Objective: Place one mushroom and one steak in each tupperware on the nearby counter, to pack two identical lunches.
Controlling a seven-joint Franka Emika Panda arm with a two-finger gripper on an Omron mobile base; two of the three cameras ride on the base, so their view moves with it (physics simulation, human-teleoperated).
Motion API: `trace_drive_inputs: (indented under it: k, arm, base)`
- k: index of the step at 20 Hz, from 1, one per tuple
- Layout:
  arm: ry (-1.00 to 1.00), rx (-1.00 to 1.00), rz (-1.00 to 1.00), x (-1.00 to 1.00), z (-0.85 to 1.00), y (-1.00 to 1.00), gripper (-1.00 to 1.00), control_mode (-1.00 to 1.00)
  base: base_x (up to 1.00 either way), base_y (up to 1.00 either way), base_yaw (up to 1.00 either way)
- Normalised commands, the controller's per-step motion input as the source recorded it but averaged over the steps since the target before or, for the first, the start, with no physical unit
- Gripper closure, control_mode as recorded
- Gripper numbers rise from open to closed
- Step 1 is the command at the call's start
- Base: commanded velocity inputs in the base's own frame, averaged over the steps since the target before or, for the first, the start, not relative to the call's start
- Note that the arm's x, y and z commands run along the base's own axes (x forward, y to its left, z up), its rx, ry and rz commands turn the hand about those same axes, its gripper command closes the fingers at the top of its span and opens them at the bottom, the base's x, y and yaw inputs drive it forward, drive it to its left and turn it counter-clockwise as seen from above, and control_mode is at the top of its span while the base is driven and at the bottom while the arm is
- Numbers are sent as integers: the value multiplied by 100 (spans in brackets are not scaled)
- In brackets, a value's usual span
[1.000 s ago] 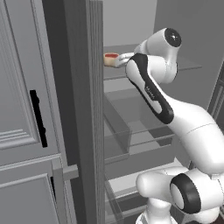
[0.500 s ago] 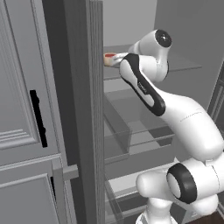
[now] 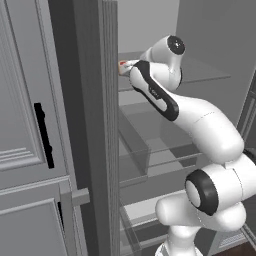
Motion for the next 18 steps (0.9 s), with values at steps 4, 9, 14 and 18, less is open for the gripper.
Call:
trace_drive_inputs:
  k: [4, 9, 14, 18]
  arm:
    - [0, -1, 0, 37, -7, 20, -100, -100]
    - [0, -1, 0, 19, -10, 14, -100, -100]
    - [0, -1, 0, 7, -16, 0, 100, -100]
    - [0, -1, 0, 0, -17, 0, 100, -100]
  base:
    - [0, 0, 0]
    - [0, 0, 0]
    - [0, 0, 0]
    - [0, 0, 0]
